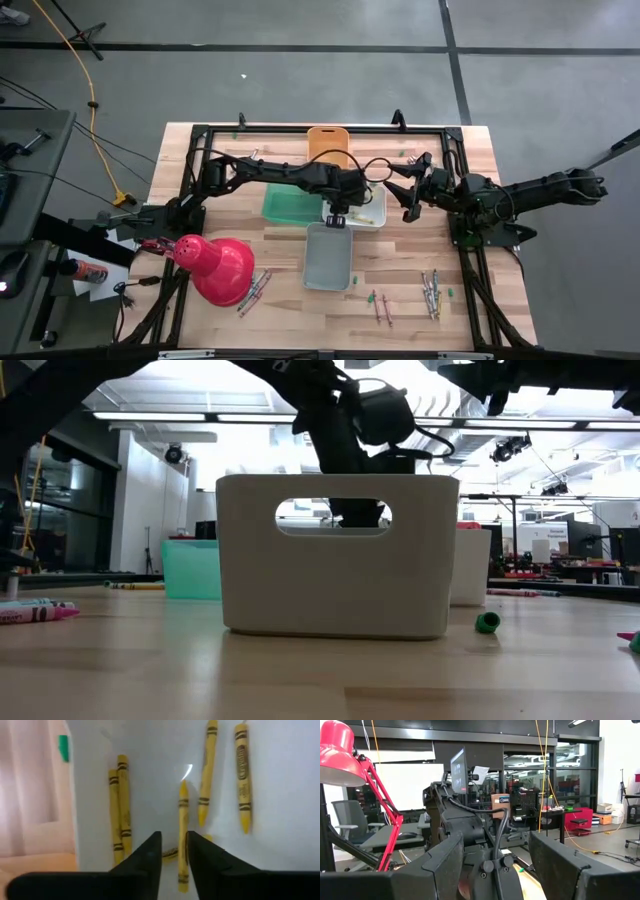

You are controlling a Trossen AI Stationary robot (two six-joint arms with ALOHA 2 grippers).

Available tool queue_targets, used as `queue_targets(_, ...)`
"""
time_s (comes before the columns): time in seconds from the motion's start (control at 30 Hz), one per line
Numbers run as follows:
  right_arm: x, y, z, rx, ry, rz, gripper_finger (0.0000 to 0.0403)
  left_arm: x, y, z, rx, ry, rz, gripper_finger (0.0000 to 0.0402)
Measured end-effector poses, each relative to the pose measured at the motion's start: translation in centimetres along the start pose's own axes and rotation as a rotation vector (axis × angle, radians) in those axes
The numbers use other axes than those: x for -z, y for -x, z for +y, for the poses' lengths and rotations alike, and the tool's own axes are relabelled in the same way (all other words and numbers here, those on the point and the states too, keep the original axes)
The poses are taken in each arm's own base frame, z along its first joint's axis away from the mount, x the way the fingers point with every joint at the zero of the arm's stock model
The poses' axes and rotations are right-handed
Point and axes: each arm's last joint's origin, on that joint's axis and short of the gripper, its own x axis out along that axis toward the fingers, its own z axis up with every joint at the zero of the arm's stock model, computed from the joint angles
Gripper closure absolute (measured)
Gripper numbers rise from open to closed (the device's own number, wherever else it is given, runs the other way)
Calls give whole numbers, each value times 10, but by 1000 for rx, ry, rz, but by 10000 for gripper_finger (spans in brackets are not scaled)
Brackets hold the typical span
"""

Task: Sort crayons
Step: Put the yellow crayon into the white bin

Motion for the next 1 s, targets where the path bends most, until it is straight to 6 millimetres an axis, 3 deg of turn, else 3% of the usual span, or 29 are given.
queue_targets(0.17, 0, 0, 0, 0, 2, 4, 183, -6, 14, 3, -19, 0, 18, 255)
queue_targets(0.33, 2, 0, 0, -1, 6, 15, 183, -8, 51, 11, -31, 85, -1, 226)
queue_targets(0.6, 2, 0, 0, -1, 8, 22, 183, -9, 121, 30, -104, 151, -368, 228)
queue_targets(0.73, 3, 0, 0, -2, 12, 31, 183, 9, 133, 25, -113, 150, -568, 229)
queue_targets(1.0, 4, 0, 0, -1, -19, 39, 183, 80, 118, 5, -165, 161, -710, 229)
